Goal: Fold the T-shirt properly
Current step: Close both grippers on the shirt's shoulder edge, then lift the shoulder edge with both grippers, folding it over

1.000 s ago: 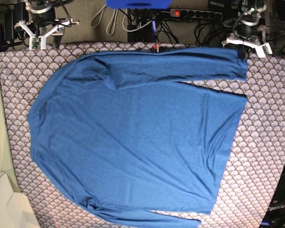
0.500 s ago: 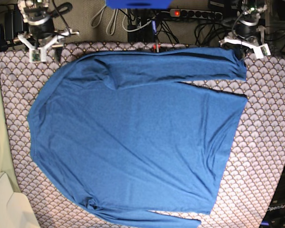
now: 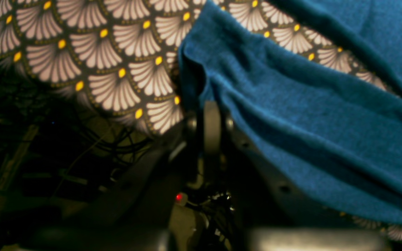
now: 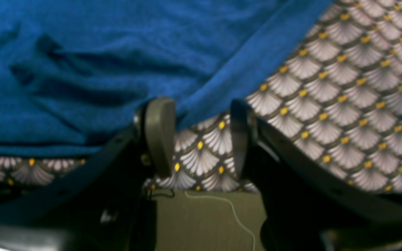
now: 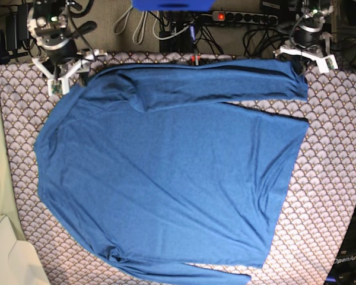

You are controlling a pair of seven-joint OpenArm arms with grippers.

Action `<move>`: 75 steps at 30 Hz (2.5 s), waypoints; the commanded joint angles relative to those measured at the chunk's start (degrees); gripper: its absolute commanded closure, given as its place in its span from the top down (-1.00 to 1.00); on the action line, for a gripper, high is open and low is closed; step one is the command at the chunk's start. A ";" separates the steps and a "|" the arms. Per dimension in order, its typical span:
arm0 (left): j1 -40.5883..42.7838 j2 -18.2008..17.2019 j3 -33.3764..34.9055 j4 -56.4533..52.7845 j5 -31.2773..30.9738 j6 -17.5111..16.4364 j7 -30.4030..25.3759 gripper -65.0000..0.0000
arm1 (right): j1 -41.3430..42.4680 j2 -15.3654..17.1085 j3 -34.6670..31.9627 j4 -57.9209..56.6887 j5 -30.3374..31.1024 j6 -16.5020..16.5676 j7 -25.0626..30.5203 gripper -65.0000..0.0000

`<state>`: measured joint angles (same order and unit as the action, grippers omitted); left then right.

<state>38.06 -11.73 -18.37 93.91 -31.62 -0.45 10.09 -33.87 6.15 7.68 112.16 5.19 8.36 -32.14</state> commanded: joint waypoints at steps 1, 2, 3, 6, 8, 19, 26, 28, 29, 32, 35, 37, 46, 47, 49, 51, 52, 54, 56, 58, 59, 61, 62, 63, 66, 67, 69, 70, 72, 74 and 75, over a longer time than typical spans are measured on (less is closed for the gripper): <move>0.31 -0.45 -0.31 1.08 -0.34 -0.30 -1.34 -0.98 | 0.33 0.22 -0.34 0.15 0.04 0.21 0.89 -0.16; 0.31 -0.45 -0.31 1.08 -0.43 -0.30 -1.34 -0.98 | 0.86 -0.31 -0.52 -0.38 -0.14 0.21 0.71 -0.16; 0.31 -0.45 -0.31 1.08 -0.43 -0.30 -1.34 -0.98 | 1.12 -0.75 -0.34 -1.26 -0.22 0.21 0.71 -0.16; 0.31 -0.45 -0.31 1.17 -0.43 -0.30 -1.34 -0.98 | 1.91 -1.01 -0.43 -2.84 -0.22 0.21 0.71 -0.16; 0.31 -0.45 -0.31 1.17 -0.43 -0.30 -1.34 -0.98 | 1.82 -1.10 -0.61 -3.46 -0.22 0.21 0.98 -0.16; -0.04 -0.54 -0.31 1.17 -0.52 -0.21 -1.34 -0.98 | 1.56 -2.59 -0.87 -3.46 -0.22 0.21 0.71 -0.16; -0.75 -0.36 -0.31 1.17 -0.52 -0.21 -1.34 -0.98 | 1.56 -2.77 -2.72 -3.46 -0.22 0.21 0.62 -0.16; -0.75 -0.36 -0.31 1.17 -0.52 -0.21 -1.34 -0.98 | 1.82 -2.77 -2.72 -3.54 -0.22 0.21 0.62 -0.16; -0.75 -0.36 -0.31 1.17 -0.52 -0.21 -1.34 -0.98 | 1.82 -2.77 -2.72 -3.63 -0.22 0.21 0.62 -0.16; -0.75 -0.36 -0.31 1.17 -0.52 -0.21 -1.34 -0.98 | 2.00 -2.68 -2.72 -5.48 -0.22 0.21 0.62 -0.16; -0.75 -0.36 -0.31 1.17 -0.52 -0.21 -1.34 -0.98 | 3.23 -2.59 -2.72 -7.15 -0.22 0.21 0.71 -0.16; -0.75 -0.45 -0.31 1.17 -0.52 -0.21 -1.34 -0.98 | 3.32 -2.59 -2.72 -7.68 -0.22 0.21 0.71 -0.16; -0.75 -0.63 -0.22 1.17 -0.52 -0.21 -1.34 -0.98 | 3.49 -2.50 -2.72 -7.68 -0.22 0.21 0.71 -0.27; -0.83 -0.63 -0.22 1.17 -0.52 -0.21 -1.34 -0.98 | 3.49 -2.50 -2.72 -7.68 -0.22 0.21 0.71 -0.37; -0.83 -0.63 -0.13 1.17 -0.08 -0.21 -1.34 -0.98 | 3.49 -2.50 -2.72 -7.68 -0.22 0.21 0.71 -0.62; -0.92 -0.71 -0.05 1.17 0.01 -0.21 -1.34 -0.98 | 3.49 -2.50 -2.72 -7.85 -0.22 0.21 0.62 -0.92; -0.92 -0.71 -0.05 1.17 0.01 -0.21 -1.34 -0.98 | 3.49 -2.50 -2.72 -7.85 -0.22 0.21 0.62 -1.00; -1.10 -0.71 -0.05 1.17 0.01 -0.21 -1.34 -0.98 | 3.49 -2.50 -2.72 -7.85 -0.22 0.21 0.62 -1.00; -1.54 -0.71 -0.05 1.17 0.01 -0.21 -1.34 -0.98 | 3.49 -2.50 -2.72 -7.50 -0.22 0.21 0.62 -1.00; -1.54 -0.71 -0.13 1.17 0.01 -0.21 -1.34 -0.98 | 3.41 -2.50 -2.72 -6.97 -0.22 0.21 0.62 -1.00; -1.54 -0.71 -0.22 1.70 0.01 -0.21 -1.34 -0.98 | 3.32 -2.50 -2.54 -6.44 -0.22 0.21 0.62 -1.00; -1.45 -0.71 -0.22 3.54 0.01 -0.21 -1.34 -0.98 | 3.05 -2.50 -2.54 -4.86 -0.22 0.21 0.62 -1.00; -1.45 -0.71 -0.22 4.69 0.01 -0.21 -1.34 -0.98 | 2.97 -2.50 -2.54 -4.16 -0.22 0.21 0.62 -1.00; -1.45 -0.71 -0.22 5.74 0.01 -0.21 -1.25 -0.98 | 2.97 -2.50 -2.54 -3.54 -0.22 0.21 0.62 -1.00; -1.62 -0.80 -0.31 7.32 0.10 0.23 -1.25 -0.98 | 2.97 -2.50 -2.54 -2.22 -0.22 0.21 0.62 -1.00; -1.62 -1.06 -0.31 7.50 0.10 0.23 -1.25 -0.98 | 2.97 -2.50 -2.54 -1.79 -0.22 0.21 0.62 -1.00; -1.71 -2.03 -0.31 7.67 0.01 0.23 -1.25 -0.98 | 3.05 -2.50 -2.54 -0.82 -0.22 0.21 0.62 -1.00; -1.80 -2.21 -0.31 7.67 -0.08 0.23 -1.25 -0.98 | 3.14 -2.50 -2.54 -0.38 -0.22 0.21 0.62 -1.00; -2.77 -2.21 -0.31 7.67 0.01 0.23 -1.25 -0.98 | 3.32 -2.50 -2.54 0.41 -0.22 0.21 0.62 -1.00; -3.38 -2.21 -0.31 7.23 0.01 0.23 -1.25 -0.98 | 3.49 -2.50 -2.54 0.94 -0.22 0.21 0.62 -1.00; -3.73 -2.21 -0.31 7.23 0.01 0.23 -1.25 -0.98 | 3.85 -2.50 -2.54 1.03 -0.22 0.21 0.71 -1.00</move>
<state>34.00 -13.47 -18.37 100.49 -31.59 -0.23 10.28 -30.13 3.33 4.97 111.87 4.93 8.38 -32.82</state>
